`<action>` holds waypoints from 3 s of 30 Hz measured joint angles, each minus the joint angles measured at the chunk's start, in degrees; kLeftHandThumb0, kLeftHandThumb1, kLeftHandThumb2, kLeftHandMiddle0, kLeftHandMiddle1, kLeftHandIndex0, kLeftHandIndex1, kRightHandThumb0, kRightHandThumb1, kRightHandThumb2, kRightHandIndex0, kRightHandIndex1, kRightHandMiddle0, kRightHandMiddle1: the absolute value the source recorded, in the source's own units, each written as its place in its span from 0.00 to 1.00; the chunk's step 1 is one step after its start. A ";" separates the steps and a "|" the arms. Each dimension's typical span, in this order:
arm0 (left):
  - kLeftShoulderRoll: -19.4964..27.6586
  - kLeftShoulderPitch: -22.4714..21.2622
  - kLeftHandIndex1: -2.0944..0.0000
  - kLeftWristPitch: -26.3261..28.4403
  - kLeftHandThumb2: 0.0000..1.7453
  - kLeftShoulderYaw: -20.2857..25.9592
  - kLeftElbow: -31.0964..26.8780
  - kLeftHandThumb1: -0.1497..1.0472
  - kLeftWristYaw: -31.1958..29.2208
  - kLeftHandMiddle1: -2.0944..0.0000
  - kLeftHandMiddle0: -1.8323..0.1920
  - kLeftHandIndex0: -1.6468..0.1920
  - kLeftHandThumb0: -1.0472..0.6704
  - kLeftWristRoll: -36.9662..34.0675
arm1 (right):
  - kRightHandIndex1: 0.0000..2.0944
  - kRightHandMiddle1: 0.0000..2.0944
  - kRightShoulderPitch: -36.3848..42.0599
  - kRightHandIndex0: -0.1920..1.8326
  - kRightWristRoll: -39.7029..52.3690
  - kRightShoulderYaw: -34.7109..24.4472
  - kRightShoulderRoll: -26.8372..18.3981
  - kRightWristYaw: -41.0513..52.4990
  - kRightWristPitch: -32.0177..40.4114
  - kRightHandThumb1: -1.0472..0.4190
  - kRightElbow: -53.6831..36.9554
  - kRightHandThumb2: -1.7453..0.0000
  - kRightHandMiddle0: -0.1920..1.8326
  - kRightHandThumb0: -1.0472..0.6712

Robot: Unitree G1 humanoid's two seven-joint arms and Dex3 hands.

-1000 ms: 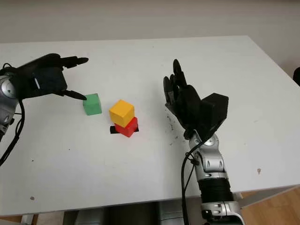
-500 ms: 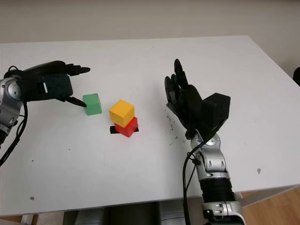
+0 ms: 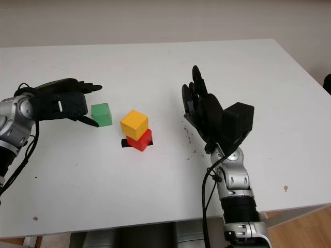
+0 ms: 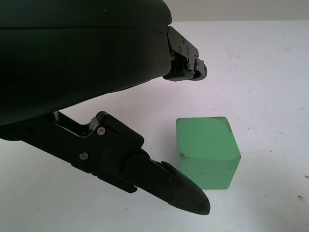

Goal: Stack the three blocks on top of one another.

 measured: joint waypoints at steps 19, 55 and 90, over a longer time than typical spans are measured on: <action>-1.57 1.84 0.93 1.02 0.03 -1.78 -0.15 0.83 4.24 0.96 0.86 0.65 0.20 3.19 | 0.00 0.00 0.00 0.00 0.21 -0.07 -0.04 0.39 -0.01 0.00 0.00 0.65 0.00 0.20; -4.60 3.54 0.45 -0.32 0.03 -0.47 2.63 0.99 11.75 0.97 0.72 0.70 0.43 -1.52 | 0.00 0.00 0.01 0.00 0.58 -0.08 -0.04 -0.49 1.15 0.00 -0.02 0.69 0.00 0.22; 1.07 -2.22 0.27 4.83 0.03 9.50 -10.88 0.94 -8.04 0.97 0.70 0.73 0.41 -15.21 | 0.00 0.00 -0.11 0.00 0.76 0.34 -0.03 -0.91 4.06 0.00 -1.21 0.72 0.00 0.22</action>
